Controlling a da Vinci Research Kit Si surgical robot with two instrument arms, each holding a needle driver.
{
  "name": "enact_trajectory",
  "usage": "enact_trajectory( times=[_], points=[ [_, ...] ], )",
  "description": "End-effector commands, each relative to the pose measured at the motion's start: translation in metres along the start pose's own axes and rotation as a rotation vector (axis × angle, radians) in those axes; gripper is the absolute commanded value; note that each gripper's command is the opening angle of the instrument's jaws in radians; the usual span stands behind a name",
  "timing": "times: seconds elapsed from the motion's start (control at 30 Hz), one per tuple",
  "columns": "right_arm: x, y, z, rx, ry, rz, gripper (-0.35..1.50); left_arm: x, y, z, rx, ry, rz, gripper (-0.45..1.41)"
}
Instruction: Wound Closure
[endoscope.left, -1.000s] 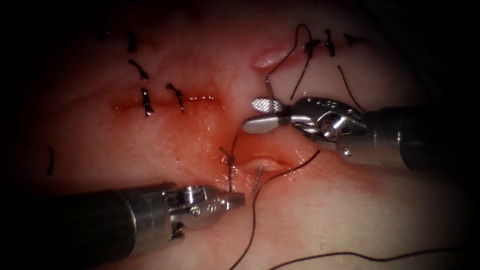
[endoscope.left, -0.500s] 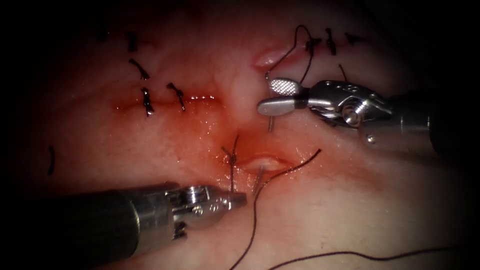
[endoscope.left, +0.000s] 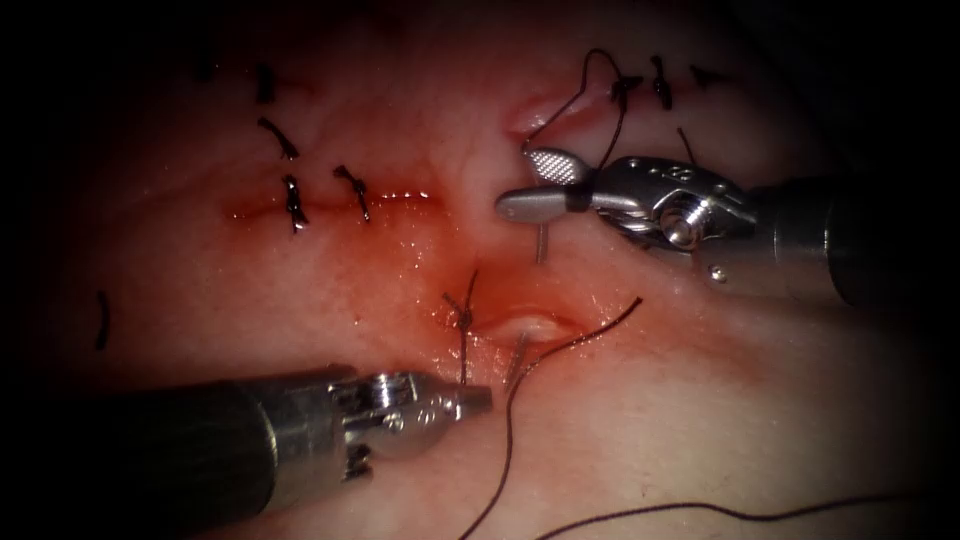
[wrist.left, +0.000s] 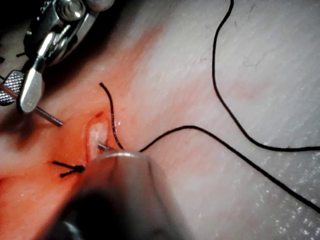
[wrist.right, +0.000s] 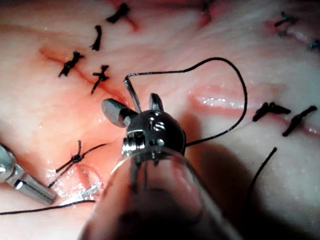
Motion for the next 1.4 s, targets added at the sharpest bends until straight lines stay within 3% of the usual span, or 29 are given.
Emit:
enact_trajectory(
  times=[0.03, 0.1, 0.13, 0.2, 0.23, 0.3, 0.43, 0.57, 0.77, 1.03, 1.23, 1.33, 1.37, 1.4],
  points=[
    [0.0003, -0.0005, 0.0014, -0.005, 0.0, -0.012, 1.23, 0.0004, -0.0002, 0.0006, 0.0, 0.001, 0.001, -0.06],
    [0.0002, -0.0006, 0.0015, -0.023, -0.009, -0.026, 1.1, 0.0004, -0.0001, 0.0006, 0.0, 0.001, 0.0, -0.06],
    [0.0002, -0.0007, 0.0016, -0.029, -0.02, -0.034, 0.93, 0.0004, -0.0001, 0.0006, 0.0, 0.001, 0.0, -0.06],
    [0.0, -0.0008, 0.0015, -0.06, -0.037, -0.037, -0.01, 0.0004, -0.0001, 0.0006, 0.0, 0.001, 0.0, -0.06],
    [-0.0001, -0.0009, 0.0015, -0.076, -0.047, -0.038, -0.35, 0.0004, -0.0001, 0.0005, 0.0, 0.001, 0.0, -0.06],
    [-0.0003, -0.0011, 0.0015, -0.122, -0.062, 0.004, -0.35, 0.0004, -0.0001, 0.0005, 0.0, 0.001, 0.001, -0.06],
    [-0.0002, -0.0009, 0.0017, -0.063, -0.068, 0.236, -0.35, 0.0003, 0.0, 0.0004, 0.0, 0.001, 0.001, -0.06],
    [-0.0005, -0.0001, 0.0021, 0.034, -0.03, 0.467, -0.35, 0.0002, -0.0001, 0.0001, -0.004, 0.003, 0.002, -0.06],
    [-0.0027, 0.0007, 0.0023, 0.257, -0.046, 0.736, -0.35, -0.0006, -0.0006, -0.0014, -0.016, 0.007, 0.008, -0.06],
    [-0.007, -0.0018, 0.0012, 0.372, -0.146, 0.851, -0.35, -0.0014, -0.0014, -0.0031, -0.034, 0.015, 0.01, -0.1],
    [-0.0073, -0.0051, -0.001, 0.404, -0.177, 0.875, -0.35, -0.0013, -0.0016, -0.0029, -0.017, 0.031, 0.017, -0.13],
    [-0.0068, -0.005, -0.0014, 0.411, -0.125, 0.838, -0.35, -0.0013, -0.0016, -0.0024, 0.005, 0.059, 0.041, -0.13],
    [-0.0066, -0.0048, -0.0015, 0.433, -0.076, 0.807, 0.27, -0.0014, -0.0015, -0.0021, 0.011, 0.075, 0.045, -0.13],
    [-0.0063, -0.0045, -0.0015, 0.441, -0.042, 0.785, 0.78, -0.0014, -0.0014, -0.0019, 0.014, 0.094, 0.057, -0.11]
  ],
)
